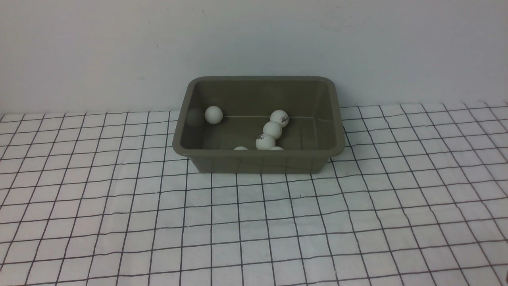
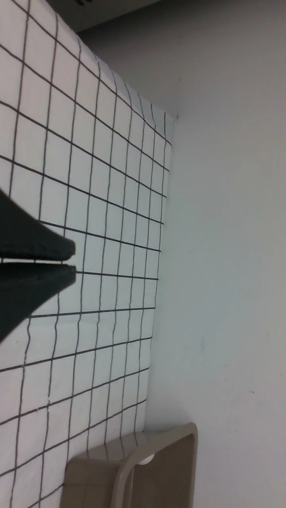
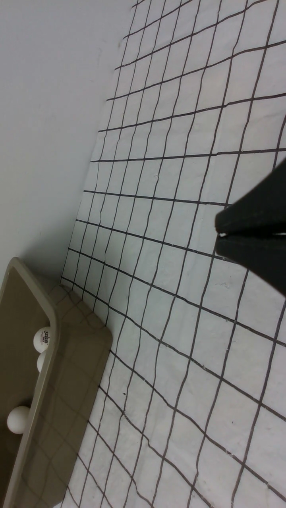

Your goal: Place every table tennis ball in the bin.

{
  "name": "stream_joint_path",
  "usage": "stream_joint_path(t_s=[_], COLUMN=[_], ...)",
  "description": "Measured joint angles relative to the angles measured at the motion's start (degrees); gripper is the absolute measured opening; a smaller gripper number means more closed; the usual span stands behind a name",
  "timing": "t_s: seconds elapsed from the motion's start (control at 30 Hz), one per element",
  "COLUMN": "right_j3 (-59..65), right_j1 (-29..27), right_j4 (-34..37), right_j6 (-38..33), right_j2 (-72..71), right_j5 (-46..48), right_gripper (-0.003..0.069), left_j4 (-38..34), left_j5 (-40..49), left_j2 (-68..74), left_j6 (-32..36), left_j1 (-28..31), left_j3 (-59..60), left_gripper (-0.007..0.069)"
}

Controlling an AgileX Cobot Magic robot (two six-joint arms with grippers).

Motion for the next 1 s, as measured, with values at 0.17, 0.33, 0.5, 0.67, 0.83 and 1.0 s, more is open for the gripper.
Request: stream_joint_path(t_s=[0.17, 0.33, 0.5, 0.67, 0.83, 1.0], right_j3=[0.0, 0.0, 0.0, 0.0, 0.0, 0.0], right_j1=[0.0, 0.0, 0.0, 0.0, 0.0, 0.0], right_j4=[0.0, 0.0, 0.0, 0.0, 0.0, 0.0], right_j6=[0.0, 0.0, 0.0, 0.0, 0.0, 0.0], right_j2=[0.0, 0.0, 0.0, 0.0, 0.0, 0.0], right_j5=[0.0, 0.0, 0.0, 0.0, 0.0, 0.0], right_gripper=[-0.0018, -0.0018, -0.0018, -0.0018, -0.0018, -0.0018], left_j4=[0.0, 0.0, 0.0, 0.0, 0.0, 0.0], left_j5=[5.48, 11.01, 14.95, 14.95, 14.95, 14.95], left_j2=[-2.38, -2.58, -2.58, -2.58, -2.58, -2.58], left_j6=[0.51, 0.7, 0.7, 0.7, 0.7, 0.7], left_j1=[0.0, 0.0, 0.0, 0.0, 0.0, 0.0], left_j3=[0.0, 0.0, 0.0, 0.0, 0.0, 0.0], left_gripper=[-0.0004, -0.0004, -0.0004, -0.0004, -0.0004, -0.0004])
